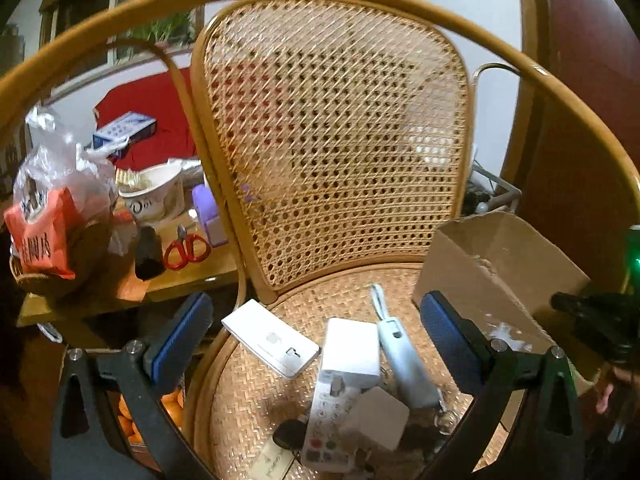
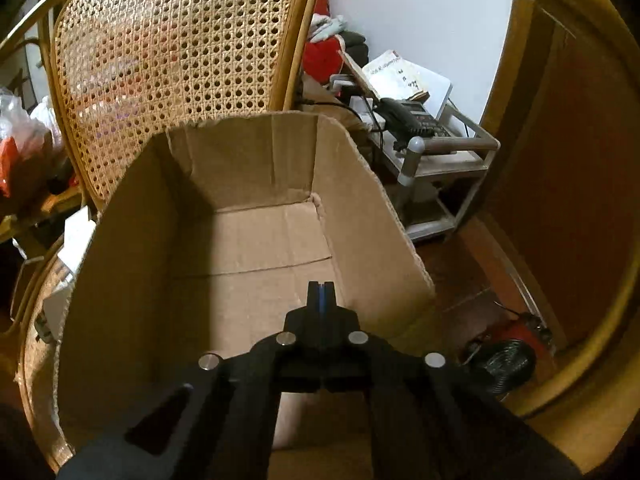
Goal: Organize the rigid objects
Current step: 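Move the right tool over the cardboard box while the left tool approaches the items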
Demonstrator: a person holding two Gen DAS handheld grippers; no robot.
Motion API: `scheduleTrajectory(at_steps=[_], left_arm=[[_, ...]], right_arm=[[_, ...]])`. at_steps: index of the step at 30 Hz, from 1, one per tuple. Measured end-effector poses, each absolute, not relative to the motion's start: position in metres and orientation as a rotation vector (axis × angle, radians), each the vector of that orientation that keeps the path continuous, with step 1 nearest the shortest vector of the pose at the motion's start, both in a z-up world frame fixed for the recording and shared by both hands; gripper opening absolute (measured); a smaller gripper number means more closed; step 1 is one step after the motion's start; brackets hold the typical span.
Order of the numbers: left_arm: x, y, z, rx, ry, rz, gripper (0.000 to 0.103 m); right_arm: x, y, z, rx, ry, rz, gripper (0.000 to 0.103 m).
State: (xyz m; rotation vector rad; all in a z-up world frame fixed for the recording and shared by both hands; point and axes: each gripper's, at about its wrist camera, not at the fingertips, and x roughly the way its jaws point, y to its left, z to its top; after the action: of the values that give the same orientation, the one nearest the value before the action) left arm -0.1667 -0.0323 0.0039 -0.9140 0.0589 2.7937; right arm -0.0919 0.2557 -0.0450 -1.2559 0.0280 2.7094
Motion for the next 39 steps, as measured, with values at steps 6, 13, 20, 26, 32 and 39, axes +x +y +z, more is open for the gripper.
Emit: scheduleTrajectory(at_steps=[6,13,20,26,32,39], left_arm=[[-0.174,-0.029,-0.033,-1.142,0.084,2.680,0.102],[-0.152,-0.016,-0.067,-1.223,0.199,2.589,0.102],[-0.148,-0.002,-0.078,-1.251,0.253,2.551,0.102],[-0.149,-0.003,-0.071,-1.225,0.254,2.559,0.102],[-0.151,-0.002,-0.068,-1.217,0.253,2.552,0.102],[-0.147,0.000,-0.066,-1.212,0.275,2.542,0.102]], right_arm=[[-0.086,0.253,-0.044,-1.258,0.003,2.692,0.001],[-0.072,0.253,-0.030,-1.196,0.088,2.760,0.001],[-0.058,0.252,-0.018,-1.157,0.135,2.832,0.001],[-0.057,0.243,-0.007,-1.100,0.018,2.888,0.001],[-0.090,0.233,0.011,-1.022,-0.163,2.798,0.069],[-0.119,0.243,-0.001,-1.123,-0.240,2.645,0.072]])
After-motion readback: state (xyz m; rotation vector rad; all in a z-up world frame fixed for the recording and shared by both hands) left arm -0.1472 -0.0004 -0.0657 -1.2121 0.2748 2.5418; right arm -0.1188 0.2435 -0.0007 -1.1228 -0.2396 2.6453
